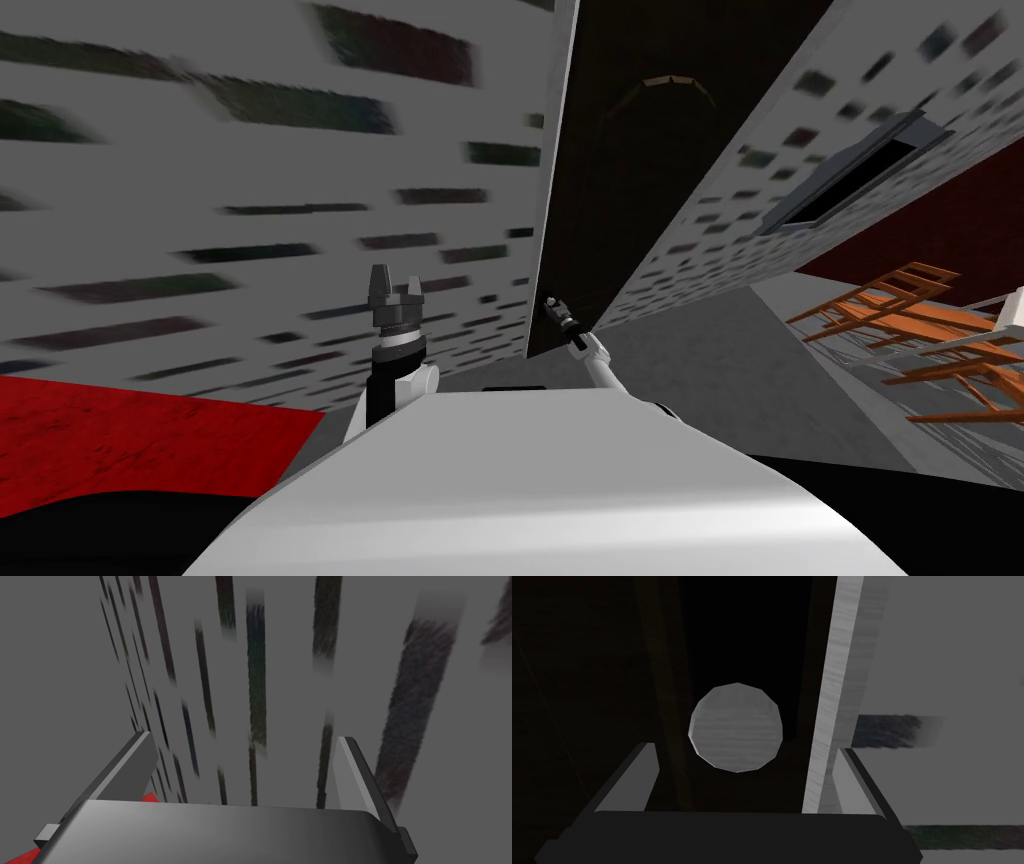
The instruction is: Pull the door open
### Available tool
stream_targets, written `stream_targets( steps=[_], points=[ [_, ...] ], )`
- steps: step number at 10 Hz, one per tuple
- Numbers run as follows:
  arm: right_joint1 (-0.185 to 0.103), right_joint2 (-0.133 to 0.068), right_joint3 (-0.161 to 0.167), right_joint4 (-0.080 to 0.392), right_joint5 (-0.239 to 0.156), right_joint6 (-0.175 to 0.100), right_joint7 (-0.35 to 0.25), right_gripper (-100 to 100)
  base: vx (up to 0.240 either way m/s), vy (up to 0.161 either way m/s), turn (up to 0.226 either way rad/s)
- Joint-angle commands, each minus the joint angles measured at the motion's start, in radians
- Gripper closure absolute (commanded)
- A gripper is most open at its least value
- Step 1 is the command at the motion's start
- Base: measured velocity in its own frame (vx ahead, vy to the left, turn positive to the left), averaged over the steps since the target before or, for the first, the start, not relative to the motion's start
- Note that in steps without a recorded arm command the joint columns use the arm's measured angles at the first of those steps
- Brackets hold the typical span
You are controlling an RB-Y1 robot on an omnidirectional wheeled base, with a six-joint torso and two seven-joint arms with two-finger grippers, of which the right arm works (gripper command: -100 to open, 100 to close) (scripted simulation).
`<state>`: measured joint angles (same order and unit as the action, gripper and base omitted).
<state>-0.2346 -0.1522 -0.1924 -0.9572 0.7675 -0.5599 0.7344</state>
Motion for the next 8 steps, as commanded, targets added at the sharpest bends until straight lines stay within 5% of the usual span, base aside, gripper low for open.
stream_targets(
  steps=[1,2,3,8],
  points=[
    [-0.003,-0.016,-0.02,0.024,-0.01,-0.021,0.004,-100,0.21,0.08,0.089],
    [-0.008,-0.008,-0.016,0.026,-0.008,-0.017,0.008,-100,0.09,0.037,0.012],
    [-0.008,-0.008,-0.016,0.026,-0.008,-0.017,0.008,100,-0.009,-0.006,-0.017],
    [-0.008,-0.008,-0.016,0.026,-0.008,-0.017,0.008,100,-0.016,-0.009,0.001]
  ],
)
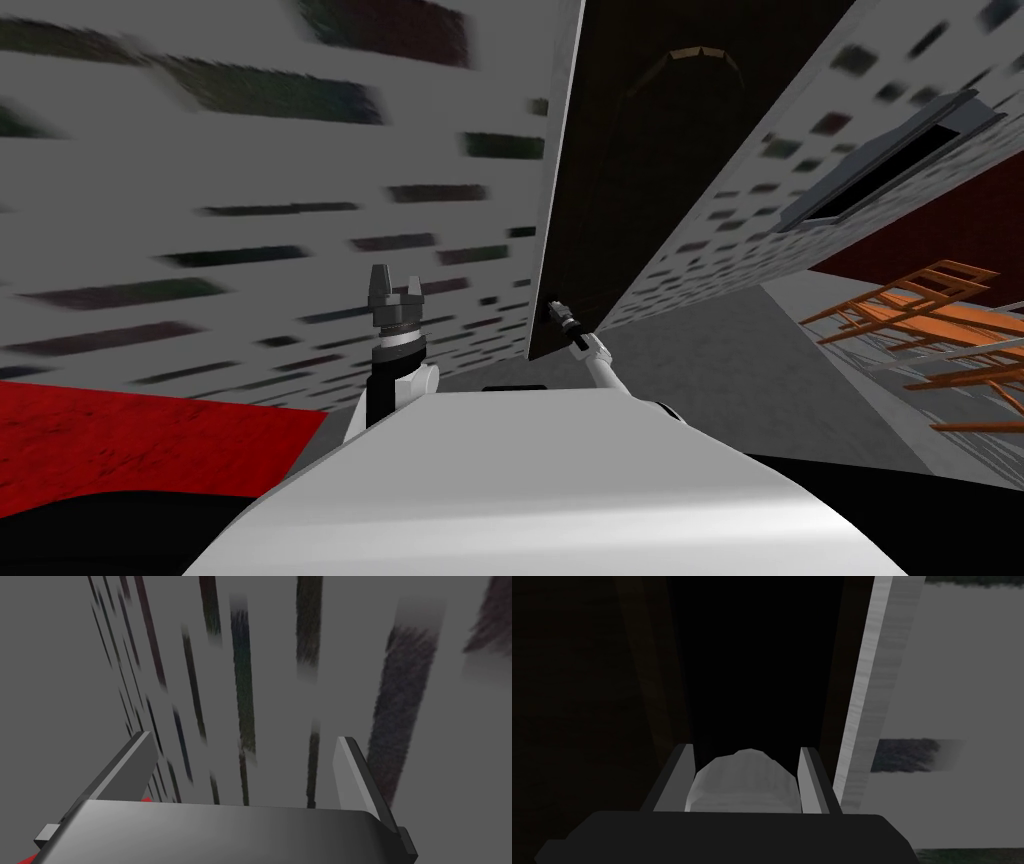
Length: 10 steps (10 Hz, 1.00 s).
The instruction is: Pull the door open
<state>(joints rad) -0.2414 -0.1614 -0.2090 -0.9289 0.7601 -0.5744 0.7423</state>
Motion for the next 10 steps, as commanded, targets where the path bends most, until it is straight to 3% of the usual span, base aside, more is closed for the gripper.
stream_targets(
  steps=[1,6,10],
  points=[
    [-0.001,-0.001,-0.001,0.001,-0.024,0.002,-0.037,100,-0.034,-0.053,0.24],
    [-0.002,-0.004,-0.002,0.004,-0.086,0.007,-0.135,100,-0.071,-0.085,0.15],
    [-0.004,-0.007,-0.003,0.008,-0.158,0.012,-0.244,100,-0.072,-0.076,0.164]
  ],
)
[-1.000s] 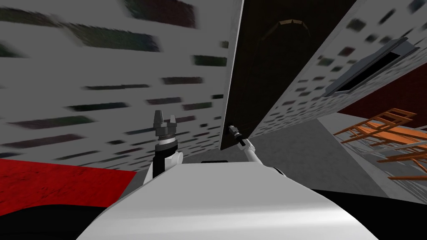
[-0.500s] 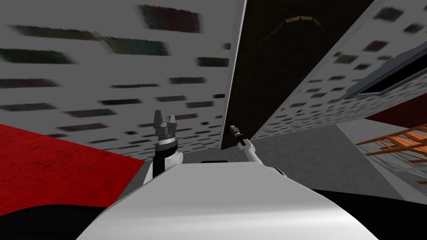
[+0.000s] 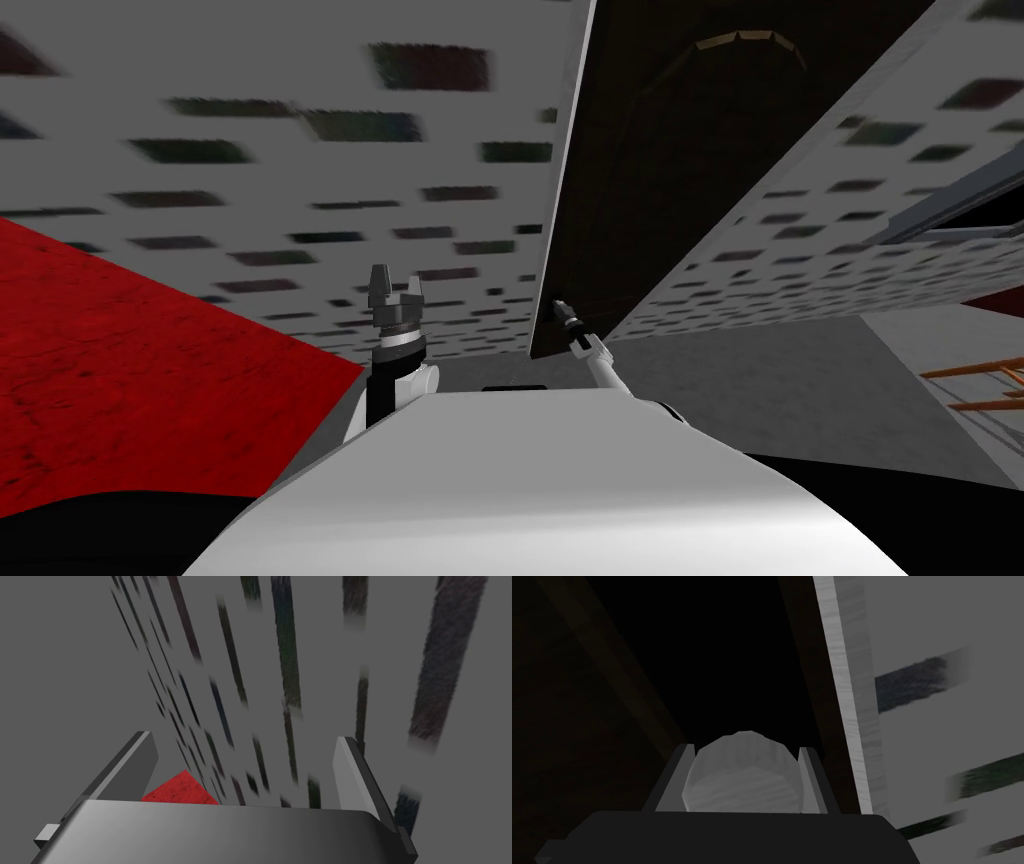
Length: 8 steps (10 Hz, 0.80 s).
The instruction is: Pull the door open
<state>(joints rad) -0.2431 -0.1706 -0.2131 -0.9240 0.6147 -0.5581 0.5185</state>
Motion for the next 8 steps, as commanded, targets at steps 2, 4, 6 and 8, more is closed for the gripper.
stream_targets(
  steps=[2,4,6,8],
  points=[
    [-0.004,0.0,0.0,0.005,-0.058,0.0,-0.077,100,-0.077,-0.066,0.159],
    [-0.004,-0.001,-0.001,0.007,-0.081,0.001,-0.112,100,-0.055,-0.043,0.071],
    [-0.005,-0.003,-0.002,0.009,-0.129,0.005,-0.17,100,-0.083,-0.057,0.167],
    [-0.006,-0.004,-0.002,0.01,-0.156,0.007,-0.205,100,-0.077,-0.067,0.129]
  ],
)
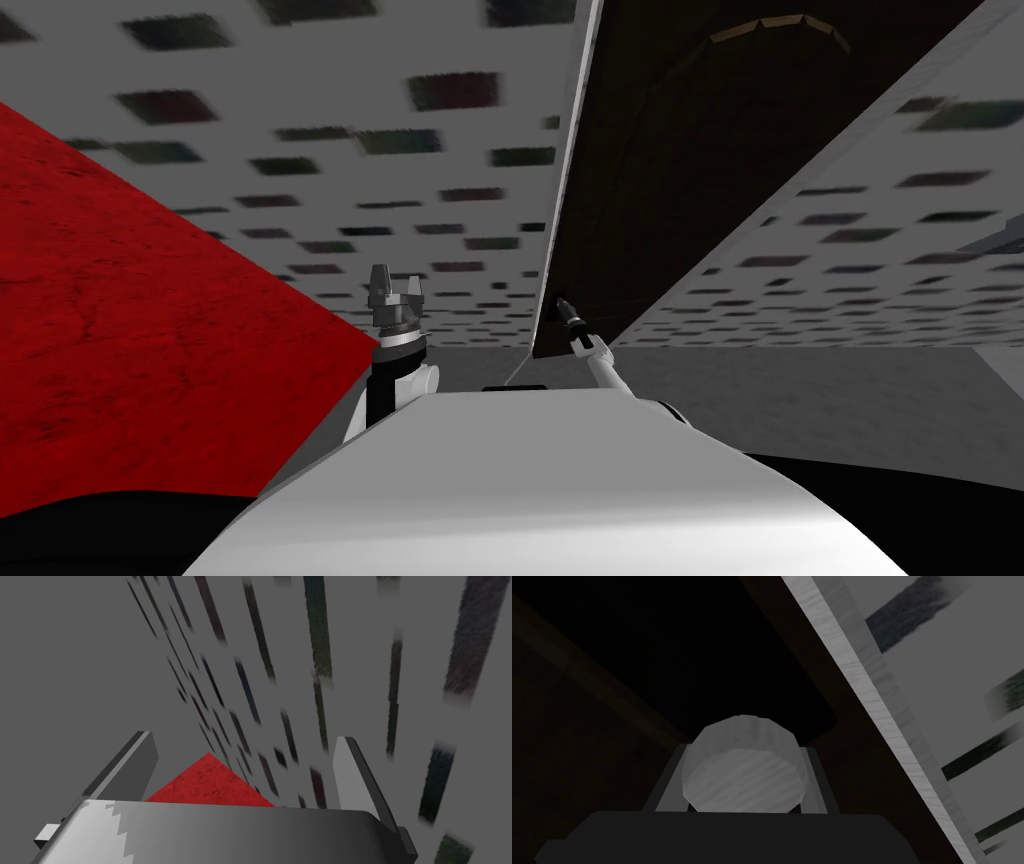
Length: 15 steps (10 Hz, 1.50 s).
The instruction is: Pull the door open
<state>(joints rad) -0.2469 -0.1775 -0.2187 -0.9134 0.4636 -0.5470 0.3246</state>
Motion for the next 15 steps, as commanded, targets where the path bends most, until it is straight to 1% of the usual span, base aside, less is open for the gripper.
stream_targets(
  steps=[1,3,4,7,8,11,12,15],
  points=[
    [-0.003,0.002,0.003,0.001,-0.031,-0.002,-0.043,100,-0.053,-0.039,0.091],
    [-0.004,-0.001,0.002,0.004,-0.086,0.003,-0.101,100,-0.072,-0.058,0.159],
    [-0.004,-0.001,0.002,0.004,-0.086,0.003,-0.106,100,-0.059,-0.05,0.077],
    [-0.007,-0.005,0.0,0.008,-0.173,0.009,-0.193,100,-0.08,-0.053,0.152],
    [-0.007,-0.005,0.0,0.008,-0.173,0.009,-0.201,100,-0.059,-0.045,0.062],
    [-0.009,-0.009,-0.002,0.013,-0.265,0.017,-0.289,100,-0.077,-0.055,0.148],
    [-0.009,-0.009,-0.002,0.013,-0.265,0.017,-0.296,100,-0.06,-0.042,0.071],
    [-0.011,-0.013,-0.004,0.018,-0.359,0.024,-0.385,100,-0.069,-0.043,0.149]
  ],
)
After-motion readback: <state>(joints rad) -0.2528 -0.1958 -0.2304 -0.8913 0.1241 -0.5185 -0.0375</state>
